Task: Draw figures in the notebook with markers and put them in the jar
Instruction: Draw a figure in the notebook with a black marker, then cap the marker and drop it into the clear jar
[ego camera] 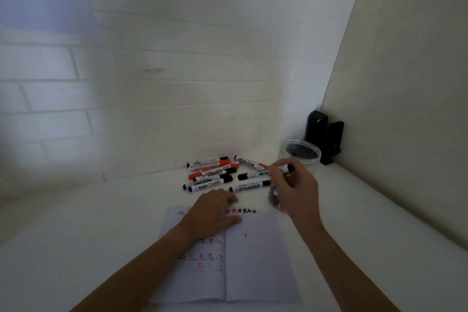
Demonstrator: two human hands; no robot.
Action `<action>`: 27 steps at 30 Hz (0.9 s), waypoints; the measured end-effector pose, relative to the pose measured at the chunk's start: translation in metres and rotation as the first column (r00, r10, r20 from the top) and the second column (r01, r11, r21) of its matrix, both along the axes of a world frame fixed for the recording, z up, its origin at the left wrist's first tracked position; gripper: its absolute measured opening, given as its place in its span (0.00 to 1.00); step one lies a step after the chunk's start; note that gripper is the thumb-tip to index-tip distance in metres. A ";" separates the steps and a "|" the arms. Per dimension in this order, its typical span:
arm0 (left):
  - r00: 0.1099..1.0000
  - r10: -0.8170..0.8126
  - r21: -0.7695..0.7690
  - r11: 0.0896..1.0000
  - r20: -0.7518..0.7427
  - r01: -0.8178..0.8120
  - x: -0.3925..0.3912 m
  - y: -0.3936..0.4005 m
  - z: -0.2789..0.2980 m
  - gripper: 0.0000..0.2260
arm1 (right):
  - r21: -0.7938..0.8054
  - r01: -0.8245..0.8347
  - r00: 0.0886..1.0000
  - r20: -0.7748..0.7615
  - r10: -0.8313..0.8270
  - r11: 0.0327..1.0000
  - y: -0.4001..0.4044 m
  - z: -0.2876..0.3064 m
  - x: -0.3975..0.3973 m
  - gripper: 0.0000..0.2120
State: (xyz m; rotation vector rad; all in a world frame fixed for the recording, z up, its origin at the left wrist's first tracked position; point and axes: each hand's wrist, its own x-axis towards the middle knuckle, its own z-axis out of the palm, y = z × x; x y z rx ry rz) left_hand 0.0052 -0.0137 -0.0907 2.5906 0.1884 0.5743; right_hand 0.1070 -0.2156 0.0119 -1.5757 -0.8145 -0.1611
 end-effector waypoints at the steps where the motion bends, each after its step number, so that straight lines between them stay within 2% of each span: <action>1: 1.000 -0.007 0.051 0.999 0.009 0.007 0.000 0.000 0.000 0.22 | 0.025 0.059 0.997 0.045 -0.060 0.998 -0.002 0.010 0.001 0.05; 6: 0.998 -0.049 0.124 0.991 0.034 0.045 -0.002 0.000 -0.005 0.22 | 0.181 0.243 0.939 0.201 -0.278 0.953 -0.011 0.052 0.016 0.09; 9: 0.999 -0.050 0.144 0.988 0.010 0.048 -0.002 -0.001 -0.004 0.24 | 0.207 0.345 0.879 0.270 -0.393 0.915 -0.014 0.068 0.029 0.09; 11: 0.999 -0.042 0.145 0.989 -0.012 0.043 -0.002 -0.002 -0.003 0.25 | 0.114 0.417 0.851 0.301 -0.431 0.902 -0.013 0.070 0.041 0.08; 14: 0.999 -0.032 0.141 0.989 -0.034 0.037 -0.003 -0.003 -0.002 0.26 | -0.174 0.447 0.865 0.334 -0.375 0.877 -0.011 0.061 0.058 0.10; 16: 0.999 -0.028 0.140 0.990 -0.046 0.035 -0.003 -0.003 -0.002 0.27 | -0.404 0.415 0.895 0.342 -0.286 0.815 -0.009 0.055 0.063 0.11; 18: 0.998 -0.027 0.141 0.989 -0.058 0.035 -0.003 -0.003 -0.001 0.27 | -0.550 0.411 0.900 0.373 -0.226 0.728 -0.006 0.051 0.067 0.12; 22: 0.998 -0.035 0.141 0.989 -0.050 0.042 -0.003 -0.003 -0.001 0.27 | -0.573 0.404 0.898 0.395 -0.191 0.713 -0.001 0.040 0.072 0.22; 27: 0.999 -0.031 0.132 0.991 -0.041 0.036 -0.004 -0.003 -0.001 0.26 | -0.488 0.466 0.856 0.461 -0.235 0.738 -0.002 0.028 0.069 0.20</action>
